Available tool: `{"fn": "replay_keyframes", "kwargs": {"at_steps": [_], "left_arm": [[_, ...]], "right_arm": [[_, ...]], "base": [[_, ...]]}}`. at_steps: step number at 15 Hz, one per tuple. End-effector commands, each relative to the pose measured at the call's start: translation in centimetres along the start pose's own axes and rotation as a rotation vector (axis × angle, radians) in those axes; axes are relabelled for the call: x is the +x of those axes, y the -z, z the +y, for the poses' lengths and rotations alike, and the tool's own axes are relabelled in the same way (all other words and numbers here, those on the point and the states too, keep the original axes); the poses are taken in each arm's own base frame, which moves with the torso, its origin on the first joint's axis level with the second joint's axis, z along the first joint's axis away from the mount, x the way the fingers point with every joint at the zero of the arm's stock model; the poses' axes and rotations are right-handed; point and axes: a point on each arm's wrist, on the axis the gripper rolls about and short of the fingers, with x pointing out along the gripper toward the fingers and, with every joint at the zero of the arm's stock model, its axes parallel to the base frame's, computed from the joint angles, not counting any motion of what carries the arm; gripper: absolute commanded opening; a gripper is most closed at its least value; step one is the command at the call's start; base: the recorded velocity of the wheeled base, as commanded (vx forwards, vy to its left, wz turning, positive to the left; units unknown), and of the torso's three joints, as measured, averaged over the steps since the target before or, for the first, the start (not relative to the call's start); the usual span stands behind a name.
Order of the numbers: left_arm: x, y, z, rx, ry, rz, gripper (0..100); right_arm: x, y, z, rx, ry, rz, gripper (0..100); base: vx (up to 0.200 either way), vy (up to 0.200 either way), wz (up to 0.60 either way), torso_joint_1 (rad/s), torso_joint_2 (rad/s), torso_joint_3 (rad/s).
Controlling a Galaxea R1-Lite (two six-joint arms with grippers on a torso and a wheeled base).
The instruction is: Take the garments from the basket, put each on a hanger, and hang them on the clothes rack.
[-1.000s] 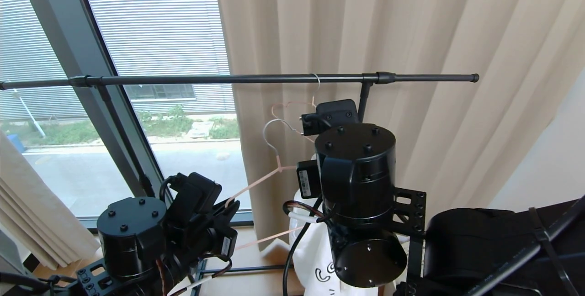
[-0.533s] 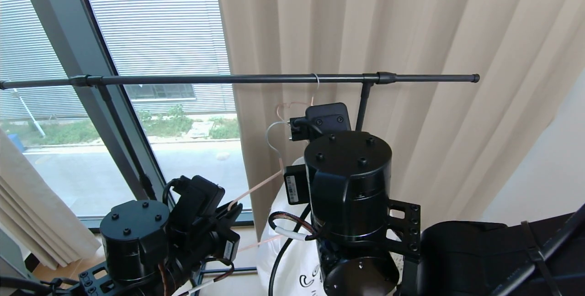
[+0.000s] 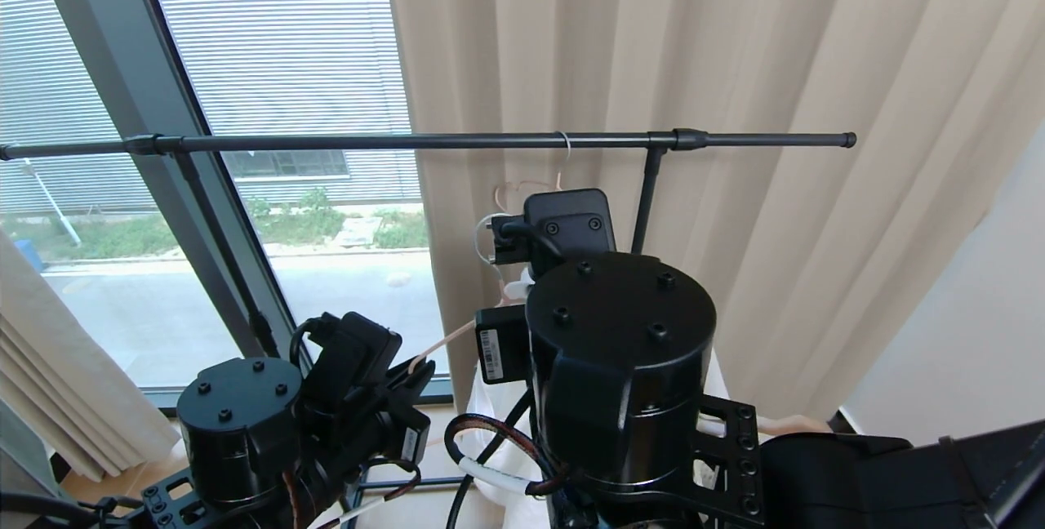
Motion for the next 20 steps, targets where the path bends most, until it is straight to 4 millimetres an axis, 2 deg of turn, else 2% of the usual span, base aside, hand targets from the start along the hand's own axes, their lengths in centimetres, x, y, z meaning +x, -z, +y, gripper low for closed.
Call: {"fn": "replay_keyframes", "kwargs": {"at_steps": [1, 4, 9, 10, 16, 20], "left_arm": [[0.0, 0.1, -0.2, 0.0, 0.009, -0.008, 0], [-0.4, 0.2, -0.5, -0.003, 0.023, -0.037, 0], [-1.1, -0.3, -0.4, -0.016, 0.02, -0.123, 0], [-1.2, -0.3, -0.4, -0.02, 0.018, -0.137, 0], [-1.5, -0.3, -0.3, -0.014, 0.02, -0.134, 0], [-1.6, -0.1, -0.3, -0.011, 0.019, -0.126, 0]], "right_arm": [[0.3, 0.7, 0.5, -0.005, 0.002, 0.002, 0], [0.7, 0.1, 0.4, 0.025, 0.012, -0.02, 0], [2.2, -0.7, -1.3, 0.039, 0.07, -0.031, 0], [2.3, -0.9, -1.5, 0.043, 0.075, -0.033, 100], [3.0, -2.5, -3.4, 0.072, 0.119, -0.056, 100], [3.1, -2.0, -3.6, 0.051, 0.128, -0.046, 100]], "base": [[0.0, 0.0, 0.0, 0.0, 0.0, 0.0], [0.0, 0.0, 0.0, 0.0, 0.0, 0.0], [0.0, 0.0, 0.0, 0.0, 0.0, 0.0], [0.0, 0.0, 0.0, 0.0, 0.0, 0.0], [0.0, 0.0, 0.0, 0.0, 0.0, 0.0], [0.0, 0.0, 0.0, 0.0, 0.0, 0.0]]}}
